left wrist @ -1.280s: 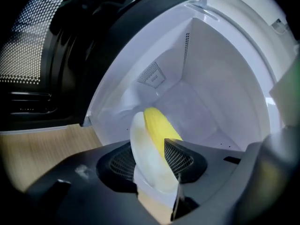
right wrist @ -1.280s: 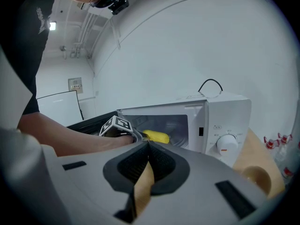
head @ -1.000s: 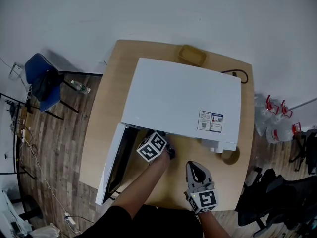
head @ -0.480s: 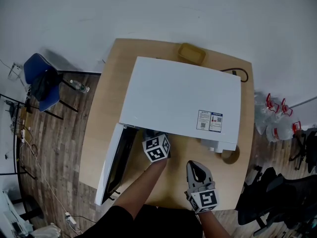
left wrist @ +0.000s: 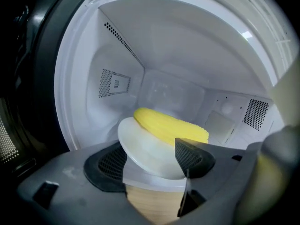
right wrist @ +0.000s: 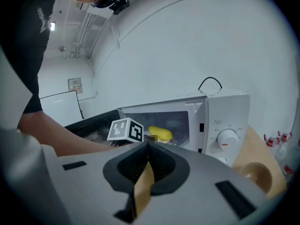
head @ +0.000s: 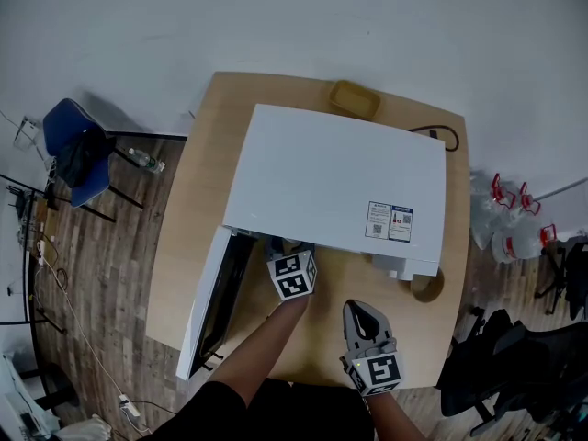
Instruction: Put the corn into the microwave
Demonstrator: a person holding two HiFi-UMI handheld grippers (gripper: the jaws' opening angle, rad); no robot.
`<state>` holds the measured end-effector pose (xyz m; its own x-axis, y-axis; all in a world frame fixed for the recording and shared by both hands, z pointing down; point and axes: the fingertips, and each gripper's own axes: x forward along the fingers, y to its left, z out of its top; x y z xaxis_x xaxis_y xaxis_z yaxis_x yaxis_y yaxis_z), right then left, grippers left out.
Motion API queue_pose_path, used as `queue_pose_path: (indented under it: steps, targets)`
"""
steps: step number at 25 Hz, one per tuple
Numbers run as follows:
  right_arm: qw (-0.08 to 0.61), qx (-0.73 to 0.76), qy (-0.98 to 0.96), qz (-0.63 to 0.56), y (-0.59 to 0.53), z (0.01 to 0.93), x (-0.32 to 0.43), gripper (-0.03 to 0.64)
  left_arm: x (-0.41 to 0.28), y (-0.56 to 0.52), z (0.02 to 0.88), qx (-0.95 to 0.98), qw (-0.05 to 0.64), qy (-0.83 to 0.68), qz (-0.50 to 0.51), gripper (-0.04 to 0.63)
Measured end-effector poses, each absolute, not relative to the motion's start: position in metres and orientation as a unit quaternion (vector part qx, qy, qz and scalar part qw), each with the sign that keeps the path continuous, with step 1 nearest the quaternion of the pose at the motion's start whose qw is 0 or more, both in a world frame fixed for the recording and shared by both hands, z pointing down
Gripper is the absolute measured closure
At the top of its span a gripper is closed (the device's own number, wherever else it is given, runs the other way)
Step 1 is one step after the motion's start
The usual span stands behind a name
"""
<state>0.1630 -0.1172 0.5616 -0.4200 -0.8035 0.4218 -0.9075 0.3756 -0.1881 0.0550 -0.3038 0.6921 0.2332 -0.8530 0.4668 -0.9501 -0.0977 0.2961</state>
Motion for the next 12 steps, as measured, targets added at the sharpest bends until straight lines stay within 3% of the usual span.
queue_pose_path:
  steps: [12]
  targets:
    - [0.132,0.519,-0.82,0.2,-0.1061,0.5602,0.1547,0.558,0.0551,-0.307,0.6959,0.739,0.233,-0.618,0.134,0.272]
